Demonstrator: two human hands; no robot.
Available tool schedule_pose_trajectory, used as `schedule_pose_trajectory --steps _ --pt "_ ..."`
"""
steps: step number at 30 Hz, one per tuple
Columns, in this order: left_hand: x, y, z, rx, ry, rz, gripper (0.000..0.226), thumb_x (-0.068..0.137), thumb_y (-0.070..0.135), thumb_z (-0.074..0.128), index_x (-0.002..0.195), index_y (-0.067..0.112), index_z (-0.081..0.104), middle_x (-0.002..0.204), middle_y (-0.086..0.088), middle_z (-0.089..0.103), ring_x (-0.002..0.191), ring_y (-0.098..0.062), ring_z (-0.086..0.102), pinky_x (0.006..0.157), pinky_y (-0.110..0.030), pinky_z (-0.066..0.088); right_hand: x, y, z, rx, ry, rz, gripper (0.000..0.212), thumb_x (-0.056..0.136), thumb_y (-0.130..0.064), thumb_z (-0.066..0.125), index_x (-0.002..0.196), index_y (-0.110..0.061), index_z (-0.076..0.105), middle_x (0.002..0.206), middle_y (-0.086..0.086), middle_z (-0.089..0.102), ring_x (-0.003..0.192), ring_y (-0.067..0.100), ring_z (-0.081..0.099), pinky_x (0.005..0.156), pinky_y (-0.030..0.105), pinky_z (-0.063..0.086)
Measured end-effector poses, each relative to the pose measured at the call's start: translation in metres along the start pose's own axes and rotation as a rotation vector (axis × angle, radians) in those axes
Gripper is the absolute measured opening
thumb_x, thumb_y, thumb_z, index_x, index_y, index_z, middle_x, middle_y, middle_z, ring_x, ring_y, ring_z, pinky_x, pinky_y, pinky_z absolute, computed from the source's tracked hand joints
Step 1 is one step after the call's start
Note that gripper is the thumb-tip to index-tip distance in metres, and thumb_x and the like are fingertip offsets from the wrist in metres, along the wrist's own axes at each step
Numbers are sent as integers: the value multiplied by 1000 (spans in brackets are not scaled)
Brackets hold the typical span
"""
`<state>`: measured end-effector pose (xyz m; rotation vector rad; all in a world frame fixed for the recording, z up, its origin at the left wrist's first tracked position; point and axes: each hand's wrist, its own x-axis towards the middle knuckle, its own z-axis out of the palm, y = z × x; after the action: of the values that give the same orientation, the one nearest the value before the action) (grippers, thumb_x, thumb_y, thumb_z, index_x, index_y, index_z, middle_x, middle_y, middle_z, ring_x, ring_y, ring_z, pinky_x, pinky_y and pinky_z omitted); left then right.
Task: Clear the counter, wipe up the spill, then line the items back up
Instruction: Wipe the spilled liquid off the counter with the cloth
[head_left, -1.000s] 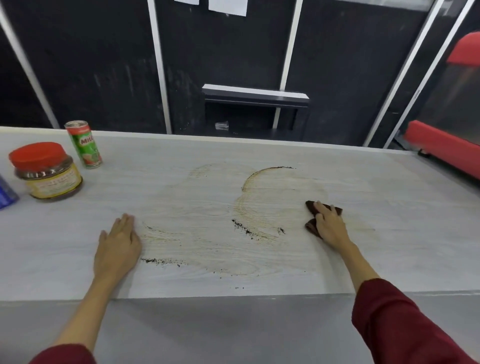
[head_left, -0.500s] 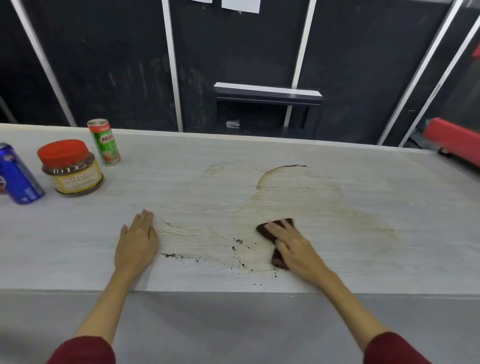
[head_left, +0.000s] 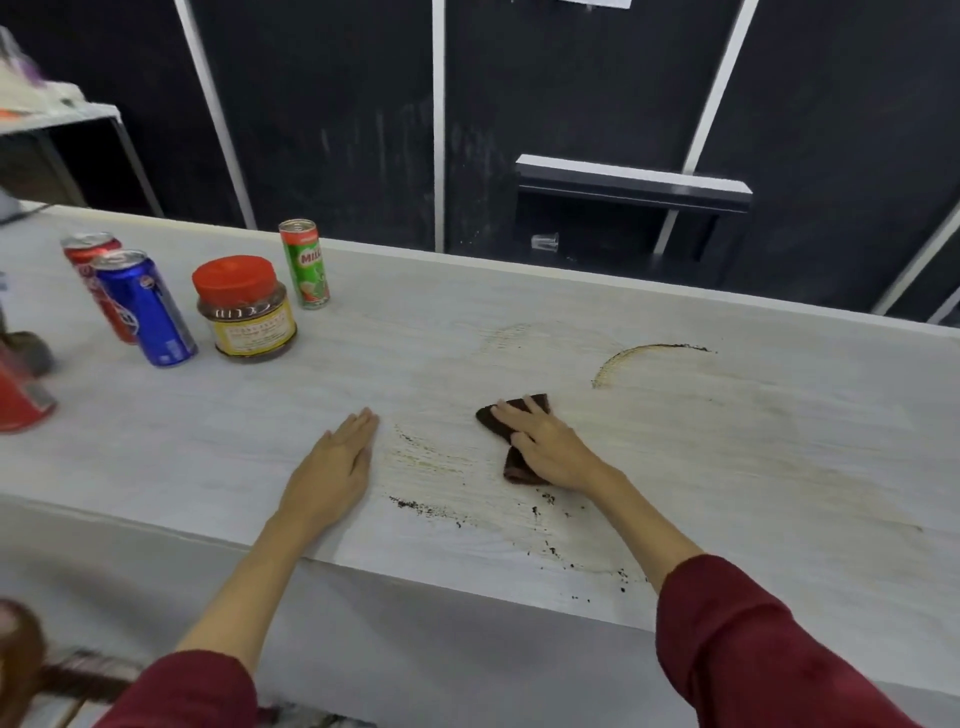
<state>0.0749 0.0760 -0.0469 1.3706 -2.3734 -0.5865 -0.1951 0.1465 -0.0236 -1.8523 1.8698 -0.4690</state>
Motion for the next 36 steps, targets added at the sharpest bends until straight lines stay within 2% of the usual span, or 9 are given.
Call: schedule_pose_trajectory --steps 4,8,10,16,21,24,27,34,36 --pt "-3 -2 2 5 15 4 46 99 19 27 145 17 24 156 4 17 144 -9 13 118 -28 7 -51 20 -6 -21 5 -52 49 97 -12 31 142 -32 32 152 -19 23 145 8 5 116 37 16" --pt "-5 -3 4 -4 16 20 46 99 20 26 145 16 25 156 2 18 144 -11 13 119 -30 8 -125 41 -11 5 185 158 47 98 -14 33 140 -35 30 146 -26 19 144 5 6 119 38 15" --pt "-5 -3 4 -9 5 30 46 99 20 26 145 15 25 156 1 18 145 -11 13 118 -30 8 -136 31 1 9 276 258 48 98 -13 32 143 -29 28 147 -24 14 146 10 3 119 37 11" --pt "-7 -21 -11 53 -23 102 45 99 23 27 144 19 28 155 5 20 145 -13 14 119 -38 8 -98 -44 54 -42 356 427 51 99 -19 27 148 -12 13 158 1 7 146 28 -5 118 44 -2" --pt "-10 -62 -35 58 -87 147 46 99 28 26 145 23 24 156 9 17 145 -9 11 119 -38 8 -25 -122 112 -122 446 461 68 88 -36 2 145 -2 15 157 14 13 143 42 4 115 55 3" --pt "-10 -77 -44 42 -111 179 47 99 29 25 145 23 24 156 9 17 145 -9 10 119 -36 8 21 -152 121 -134 372 509 56 98 -25 21 147 -3 4 158 10 2 144 39 -5 115 52 -3" --pt "-8 -87 -50 29 -126 204 47 99 29 25 146 22 23 156 8 16 145 -9 9 119 -35 7 37 -162 120 -152 378 493 56 98 -22 25 148 -5 6 159 9 4 144 38 -5 116 52 -2" --pt "-5 -99 -56 -1 -116 197 51 98 32 27 147 19 18 157 5 12 145 -10 7 120 -34 6 34 -159 121 -130 366 439 59 97 -44 30 148 -22 13 159 8 0 145 34 -8 116 47 -7" --pt "-3 -106 -61 11 -106 169 52 98 33 29 147 18 18 157 5 12 145 -10 7 120 -35 6 48 -169 126 -121 347 368 59 96 -45 33 147 -22 17 159 6 6 145 32 -4 116 47 -4"
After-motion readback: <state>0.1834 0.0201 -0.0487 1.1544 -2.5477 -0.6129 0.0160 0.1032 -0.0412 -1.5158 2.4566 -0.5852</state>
